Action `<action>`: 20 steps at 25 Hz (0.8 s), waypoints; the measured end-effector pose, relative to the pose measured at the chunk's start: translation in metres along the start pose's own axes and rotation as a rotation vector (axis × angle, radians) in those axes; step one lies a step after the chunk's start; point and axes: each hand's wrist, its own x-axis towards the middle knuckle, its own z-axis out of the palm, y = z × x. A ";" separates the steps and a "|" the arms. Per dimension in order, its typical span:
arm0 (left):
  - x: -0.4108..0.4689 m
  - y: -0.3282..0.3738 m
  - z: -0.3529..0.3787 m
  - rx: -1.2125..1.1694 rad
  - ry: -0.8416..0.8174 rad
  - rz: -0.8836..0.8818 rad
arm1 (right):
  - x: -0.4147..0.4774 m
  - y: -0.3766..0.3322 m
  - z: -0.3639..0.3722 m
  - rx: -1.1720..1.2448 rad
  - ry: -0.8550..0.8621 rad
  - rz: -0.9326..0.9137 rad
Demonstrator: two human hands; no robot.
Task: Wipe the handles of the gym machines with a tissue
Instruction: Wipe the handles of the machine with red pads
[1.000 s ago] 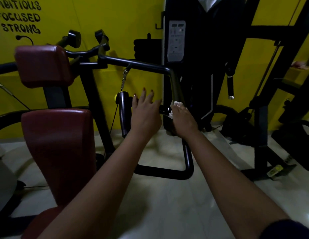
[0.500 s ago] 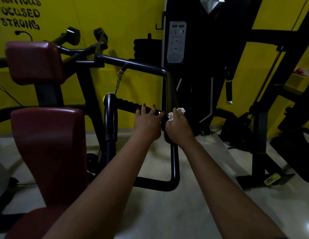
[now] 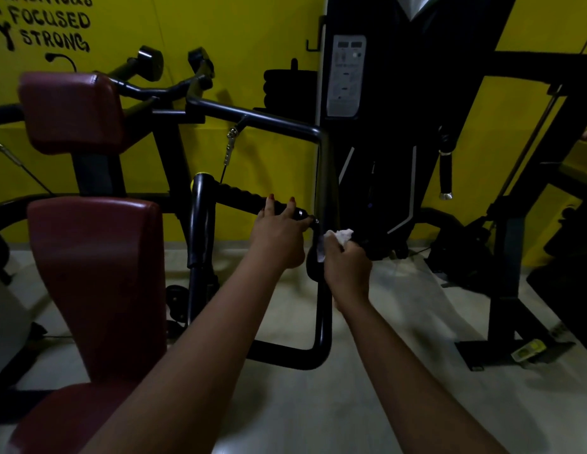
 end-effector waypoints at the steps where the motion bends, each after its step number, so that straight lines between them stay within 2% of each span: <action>1: -0.001 0.000 0.000 -0.023 -0.022 0.013 | -0.001 0.003 -0.004 0.145 0.027 0.121; 3: -0.004 -0.001 -0.004 -0.065 -0.051 0.074 | -0.006 0.010 -0.013 0.377 0.091 0.285; 4: -0.007 -0.004 -0.007 -0.095 -0.048 0.110 | -0.011 0.013 -0.016 0.386 0.114 0.280; 5: -0.010 -0.007 -0.009 -0.165 -0.054 0.133 | -0.019 0.014 -0.019 0.325 0.133 0.222; 8: -0.023 -0.013 -0.013 -0.427 -0.112 0.135 | -0.052 0.015 -0.018 0.116 0.153 -0.107; 10: -0.025 -0.010 -0.006 -0.329 -0.089 0.162 | -0.055 0.022 -0.014 0.042 0.110 -0.284; 14: -0.018 -0.004 0.005 -0.268 0.013 0.142 | -0.031 0.024 -0.015 -0.122 -0.049 -0.398; 16: -0.018 -0.003 0.008 -0.276 0.037 0.127 | -0.029 0.026 -0.018 -0.138 -0.038 -0.496; 20: -0.023 -0.002 0.004 -0.271 0.045 0.134 | -0.031 0.045 -0.028 -0.196 0.067 -0.815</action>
